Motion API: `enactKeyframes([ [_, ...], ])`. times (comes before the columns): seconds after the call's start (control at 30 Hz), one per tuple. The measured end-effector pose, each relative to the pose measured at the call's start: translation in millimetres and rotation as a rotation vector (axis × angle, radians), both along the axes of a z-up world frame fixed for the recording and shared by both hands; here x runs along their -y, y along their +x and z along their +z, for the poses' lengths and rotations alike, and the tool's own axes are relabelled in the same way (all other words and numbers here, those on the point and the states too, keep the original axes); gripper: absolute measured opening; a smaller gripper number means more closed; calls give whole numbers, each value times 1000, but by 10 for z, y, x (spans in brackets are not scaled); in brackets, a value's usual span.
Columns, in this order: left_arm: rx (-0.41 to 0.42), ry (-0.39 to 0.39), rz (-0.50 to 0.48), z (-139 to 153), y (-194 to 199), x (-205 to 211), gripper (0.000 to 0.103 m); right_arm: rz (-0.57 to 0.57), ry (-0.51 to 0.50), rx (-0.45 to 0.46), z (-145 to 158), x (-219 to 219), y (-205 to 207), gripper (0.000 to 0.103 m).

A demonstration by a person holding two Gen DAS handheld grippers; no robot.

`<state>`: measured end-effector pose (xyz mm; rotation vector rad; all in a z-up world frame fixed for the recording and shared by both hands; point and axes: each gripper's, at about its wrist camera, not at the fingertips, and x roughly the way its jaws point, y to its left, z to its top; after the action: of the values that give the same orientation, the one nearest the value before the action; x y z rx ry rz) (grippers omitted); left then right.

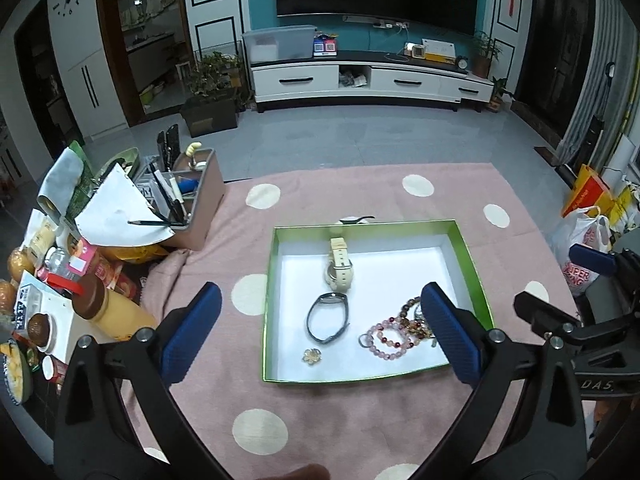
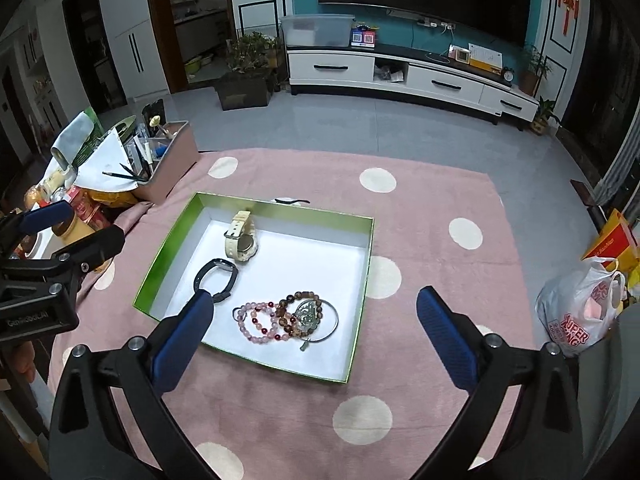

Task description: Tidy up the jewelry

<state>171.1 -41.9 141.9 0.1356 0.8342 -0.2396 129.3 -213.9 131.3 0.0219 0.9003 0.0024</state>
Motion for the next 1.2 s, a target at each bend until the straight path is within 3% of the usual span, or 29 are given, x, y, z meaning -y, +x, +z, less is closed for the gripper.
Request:
enactKeyframes([
  [1.2,-25,47,32,-246,112,-32,101,-14,7,-42,-251,40,131,102],
])
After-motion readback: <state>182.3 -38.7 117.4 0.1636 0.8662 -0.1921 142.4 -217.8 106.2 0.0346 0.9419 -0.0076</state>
